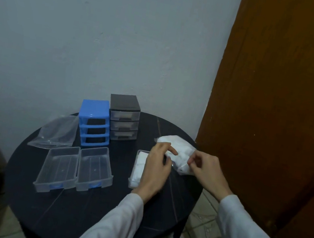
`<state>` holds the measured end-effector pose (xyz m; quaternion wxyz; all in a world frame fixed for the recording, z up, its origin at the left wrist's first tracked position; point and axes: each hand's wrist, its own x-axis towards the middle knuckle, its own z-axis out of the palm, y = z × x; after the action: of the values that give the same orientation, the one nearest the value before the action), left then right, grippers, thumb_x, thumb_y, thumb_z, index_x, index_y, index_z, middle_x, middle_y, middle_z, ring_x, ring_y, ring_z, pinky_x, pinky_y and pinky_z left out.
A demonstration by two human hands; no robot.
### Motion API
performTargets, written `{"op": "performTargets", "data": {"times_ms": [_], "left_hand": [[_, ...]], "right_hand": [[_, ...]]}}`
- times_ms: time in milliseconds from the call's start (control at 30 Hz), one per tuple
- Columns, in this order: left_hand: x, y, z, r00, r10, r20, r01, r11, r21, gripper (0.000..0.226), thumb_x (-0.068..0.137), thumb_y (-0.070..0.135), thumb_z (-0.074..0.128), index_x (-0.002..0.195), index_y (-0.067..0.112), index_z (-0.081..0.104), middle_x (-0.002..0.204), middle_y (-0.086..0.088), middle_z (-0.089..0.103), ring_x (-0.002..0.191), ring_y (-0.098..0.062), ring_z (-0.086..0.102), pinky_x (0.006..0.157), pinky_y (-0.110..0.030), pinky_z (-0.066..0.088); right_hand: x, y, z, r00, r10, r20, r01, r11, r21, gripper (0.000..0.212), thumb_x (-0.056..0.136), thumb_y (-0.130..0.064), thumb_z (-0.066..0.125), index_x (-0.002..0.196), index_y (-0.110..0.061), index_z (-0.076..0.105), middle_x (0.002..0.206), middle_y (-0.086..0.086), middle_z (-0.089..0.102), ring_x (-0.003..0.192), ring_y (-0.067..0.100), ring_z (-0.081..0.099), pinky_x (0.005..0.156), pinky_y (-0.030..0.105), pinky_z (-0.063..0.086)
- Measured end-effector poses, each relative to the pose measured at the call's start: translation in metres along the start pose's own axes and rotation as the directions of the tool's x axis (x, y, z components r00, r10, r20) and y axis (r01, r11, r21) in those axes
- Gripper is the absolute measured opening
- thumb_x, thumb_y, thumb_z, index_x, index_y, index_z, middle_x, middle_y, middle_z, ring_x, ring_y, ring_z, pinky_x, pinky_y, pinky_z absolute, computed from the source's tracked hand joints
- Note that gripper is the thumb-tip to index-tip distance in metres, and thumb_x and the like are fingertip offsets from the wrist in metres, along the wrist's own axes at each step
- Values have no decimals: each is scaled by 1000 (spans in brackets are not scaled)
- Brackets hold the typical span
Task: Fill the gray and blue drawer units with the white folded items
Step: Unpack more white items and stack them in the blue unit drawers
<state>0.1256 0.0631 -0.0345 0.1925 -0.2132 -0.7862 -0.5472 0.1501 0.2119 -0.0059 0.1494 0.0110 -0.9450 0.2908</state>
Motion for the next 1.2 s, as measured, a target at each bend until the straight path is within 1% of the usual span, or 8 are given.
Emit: {"op": "performTargets", "data": {"times_ms": [133,233,300,433,700,867,1067,1200], "left_hand": [[4,-2,22,984,-33,176,8,990,139,24,86,4,55,85,27,63,129,1,50,125,-9,41,100,-17,31],[7,-4,33,955,-54,293,-22,968,251,20,89,10,56,98,24,66,143,-1,40,134,-14,33,109,-30,27],[8,-2,38,945,-53,324,-44,958,283,25,90,9,54,109,22,65,144,-2,41,135,-16,34,110,-29,25],[11,2,46,953,-43,300,-31,971,238,38,89,2,51,122,17,60,128,-4,58,119,-14,51,103,-19,35],[14,-4,50,966,-51,252,0,980,197,37,87,3,55,122,13,61,124,-5,60,111,-15,56,95,-15,37],[16,-7,53,966,-54,251,6,982,190,33,90,9,56,123,12,60,123,-5,60,110,-13,56,98,-23,43],[19,-4,56,955,-79,285,19,978,210,44,86,1,56,129,12,55,129,-6,54,118,-16,51,104,-28,41],[19,-2,58,952,-110,286,38,968,247,48,85,-1,56,131,12,52,134,-5,51,123,-15,47,107,-24,35]], "right_hand": [[-10,22,-4,996,80,25,-80,997,-5,10,91,-14,56,85,-18,64,86,-2,63,79,6,59,62,14,44],[-14,35,0,996,85,23,-86,996,8,14,89,-8,56,96,-16,65,94,-6,61,87,4,57,63,8,41],[-14,40,5,996,86,14,-87,996,25,19,89,-6,56,104,-12,65,99,-5,61,91,4,55,69,7,42],[-5,45,16,992,128,-10,-127,991,51,24,89,-9,57,113,-9,62,110,6,66,97,14,61,79,17,44],[12,51,38,969,237,-68,-228,966,119,27,86,-30,63,110,-17,63,104,7,68,95,21,63,83,39,53],[16,49,41,959,258,-119,-245,962,119,15,89,-27,59,98,-17,65,92,4,67,87,17,62,79,37,53],[12,52,35,973,193,-127,-174,974,148,11,89,-22,58,97,-17,65,87,1,66,81,14,61,76,36,54],[9,53,26,978,167,-126,-137,965,222,11,89,-12,57,96,-18,64,77,-5,59,72,6,56,65,19,48]]}}
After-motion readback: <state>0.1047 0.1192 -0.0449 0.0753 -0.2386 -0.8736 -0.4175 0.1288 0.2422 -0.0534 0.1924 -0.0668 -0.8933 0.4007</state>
